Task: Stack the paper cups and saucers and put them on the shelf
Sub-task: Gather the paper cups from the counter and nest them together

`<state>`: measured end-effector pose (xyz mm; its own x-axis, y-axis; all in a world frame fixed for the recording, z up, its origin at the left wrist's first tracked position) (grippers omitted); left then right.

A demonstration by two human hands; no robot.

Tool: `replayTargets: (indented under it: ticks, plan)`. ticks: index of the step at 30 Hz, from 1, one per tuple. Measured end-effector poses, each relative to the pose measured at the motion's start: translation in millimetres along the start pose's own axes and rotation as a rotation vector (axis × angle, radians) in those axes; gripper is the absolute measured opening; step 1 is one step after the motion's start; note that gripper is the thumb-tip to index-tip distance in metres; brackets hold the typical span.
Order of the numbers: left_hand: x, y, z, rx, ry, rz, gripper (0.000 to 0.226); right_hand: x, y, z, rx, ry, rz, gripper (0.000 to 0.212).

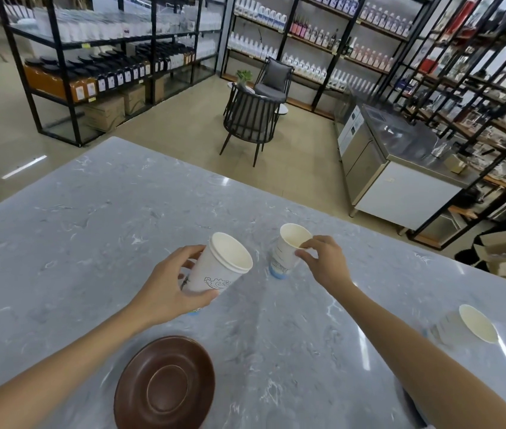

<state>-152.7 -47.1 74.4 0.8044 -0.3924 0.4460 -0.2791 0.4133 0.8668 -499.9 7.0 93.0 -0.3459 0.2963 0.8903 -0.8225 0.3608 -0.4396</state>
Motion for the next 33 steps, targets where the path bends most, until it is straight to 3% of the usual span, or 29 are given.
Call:
replayTargets:
  ticks: [9, 20, 27, 33]
  plan:
    - [-10, -8, -6, 0.036, -0.04, 0.014, 0.079, 38, -45, -52, 0.149, 0.064, 0.12, 0.024]
    - [-10, 8, -25, 0.005, -0.042, 0.067, 0.076, 109, -75, -129, 0.187, 0.2, 0.35, 0.025]
    - [-16, 36, -44, -0.068, -0.07, 0.134, 0.083, 143, -93, -177, 0.279, 0.288, 0.38, 0.012]
    - [-26, 60, -60, -0.111, -0.112, 0.104, 0.086, 135, -99, -205, 0.301, 0.247, 0.425, 0.03]
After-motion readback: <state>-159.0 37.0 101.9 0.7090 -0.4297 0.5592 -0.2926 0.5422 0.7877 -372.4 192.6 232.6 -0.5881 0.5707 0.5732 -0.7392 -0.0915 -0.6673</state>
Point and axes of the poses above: each hand's wrist, its own z-axis towards the middle knuckle, its own x-axis out of the back of the hand, y = z × x, the point moved 8 cm from there along z, towards the middle knuckle, and after that the axes turned 6 degrees about z, right-handed, at the moved point
